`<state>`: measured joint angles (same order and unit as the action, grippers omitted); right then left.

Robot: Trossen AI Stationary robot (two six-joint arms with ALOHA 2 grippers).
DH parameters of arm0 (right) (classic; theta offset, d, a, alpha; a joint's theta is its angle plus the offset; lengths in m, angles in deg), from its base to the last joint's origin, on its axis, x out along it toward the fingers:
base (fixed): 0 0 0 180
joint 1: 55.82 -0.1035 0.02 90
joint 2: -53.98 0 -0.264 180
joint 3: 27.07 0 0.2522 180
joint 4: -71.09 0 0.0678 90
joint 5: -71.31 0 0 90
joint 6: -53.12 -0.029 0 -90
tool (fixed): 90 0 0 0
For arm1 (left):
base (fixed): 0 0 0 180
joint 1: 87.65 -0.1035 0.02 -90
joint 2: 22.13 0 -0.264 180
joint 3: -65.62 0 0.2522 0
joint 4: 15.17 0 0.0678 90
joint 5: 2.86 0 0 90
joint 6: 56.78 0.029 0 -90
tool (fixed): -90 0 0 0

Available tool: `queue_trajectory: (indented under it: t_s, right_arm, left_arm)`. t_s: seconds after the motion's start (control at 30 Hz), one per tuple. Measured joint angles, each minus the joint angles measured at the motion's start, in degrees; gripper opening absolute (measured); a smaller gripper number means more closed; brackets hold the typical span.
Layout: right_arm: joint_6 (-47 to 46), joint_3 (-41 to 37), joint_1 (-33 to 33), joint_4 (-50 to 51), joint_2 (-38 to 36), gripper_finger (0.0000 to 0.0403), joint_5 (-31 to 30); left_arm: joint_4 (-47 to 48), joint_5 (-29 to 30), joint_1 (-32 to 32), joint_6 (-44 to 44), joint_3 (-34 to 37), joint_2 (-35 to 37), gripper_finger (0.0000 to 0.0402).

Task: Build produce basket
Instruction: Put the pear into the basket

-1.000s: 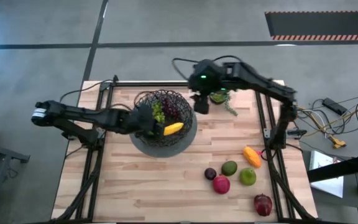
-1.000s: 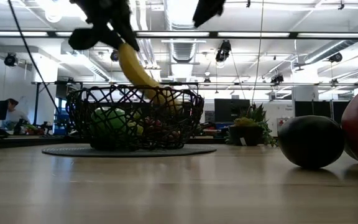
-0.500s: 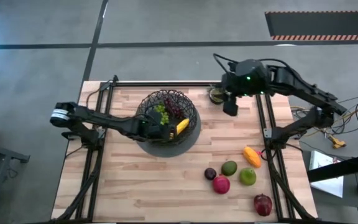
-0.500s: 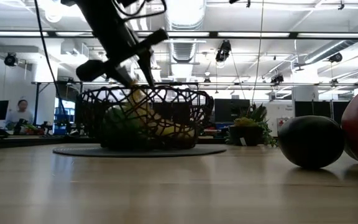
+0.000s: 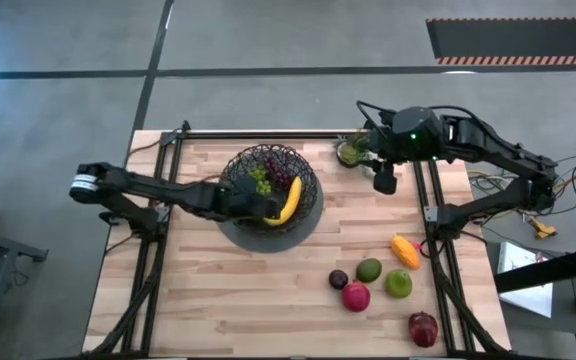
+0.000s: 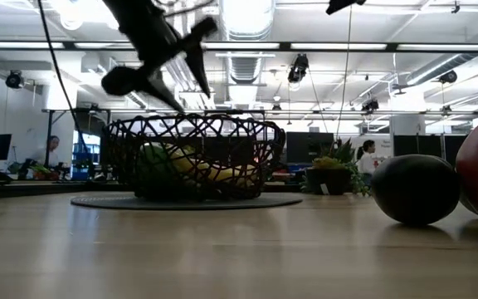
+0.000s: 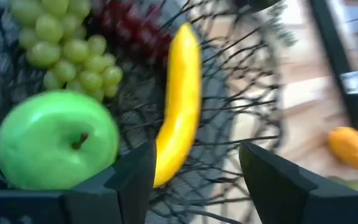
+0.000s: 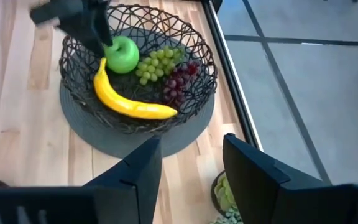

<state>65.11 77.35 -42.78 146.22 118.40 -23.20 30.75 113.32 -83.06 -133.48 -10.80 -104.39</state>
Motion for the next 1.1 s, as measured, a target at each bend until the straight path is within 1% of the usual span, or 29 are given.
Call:
queue_trajectory:
  t_s: [0.07, 0.13, 0.27, 0.4, 0.47, 0.57, 0.63, 0.7, 0.77, 0.83, 0.9, 0.97, 1.03, 1.1]
  right_arm:
    - [-0.3, -0.4, 0.0, 0.0, 0.1, 0.0155, 0.4]
    - [-0.8, -1.2, 0.0, -0.5, 0.2, 0.0155, 0.7]
    - [-4.7, -4.4, 0.0, -0.9, 0.2, 0.0157, 6.2]
    - [-14.9, -8.9, -0.4, -0.9, 0.2, 0.0153, 11.4]
    - [-21.4, -11.5, -1.1, -0.8, 0.1, 0.0150, 12.6]
    - [-30.9, -15.1, -3.2, 0.3, 0.1, 0.0148, 15.3]
    - [-36.9, -17.0, -5.3, 2.1, 0.0, 0.0148, 18.3]
    - [-43.5, -18.6, -8.1, 4.7, 0.1, 0.0148, 20.6]
    - [-51.1, -20.2, -11.3, 8.8, 0.2, 0.0148, 21.5]
    - [-60.3, -21.7, -15.1, 13.8, 0.2, 0.0151, 21.6]
    - [-68.7, -23.0, -18.8, 17.4, 0.2, 0.0157, 23.0]
    - [-76.5, -24.5, -22.5, 18.0, 0.1, 0.0166, 26.3]
    - [-82.3, -25.7, -25.8, 16.7, 0.2, 0.0176, 29.1]
    - [-87.4, -26.9, -28.9, 15.1, 0.6, 0.0185, 29.6]
  left_arm:
    - [-0.1, 0.4, -0.1, 3.1, -0.7, 2.6, 0.0214]
    - [-0.5, 1.4, -0.1, 8.0, -1.6, 5.2, 0.0214]
    - [-5.3, 3.6, -0.1, 22.3, -3.2, 9.1, 0.0214]
    - [-14.2, 7.0, -0.4, 37.2, -3.4, 10.6, 0.0214]
    - [-19.3, 7.2, -0.9, 44.7, -3.4, 10.7, 0.0214]
    - [-22.6, 6.6, -1.6, 52.6, -3.4, 10.8, 0.0215]
    - [-22.3, 4.8, -2.0, 55.3, -3.4, 10.8, 0.0215]
    - [-21.7, 1.7, -2.4, 57.6, -3.4, 10.8, 0.0215]
    - [-19.9, -1.7, -2.6, 60.0, -3.4, 10.8, 0.0215]
    - [-16.1, -3.6, -2.7, 62.0, -3.4, 10.8, 0.0215]
    - [-11.0, -3.8, -2.7, 62.3, -3.4, 10.8, 0.0215]
    - [-6.5, -3.9, -2.8, 62.3, -3.4, 10.8, 0.0215]
    - [-3.0, -4.4, -2.8, 62.7, -3.4, 10.8, 0.0215]
    - [-1.0, -5.9, -2.9, 64.5, -3.4, 10.8, 0.0215]
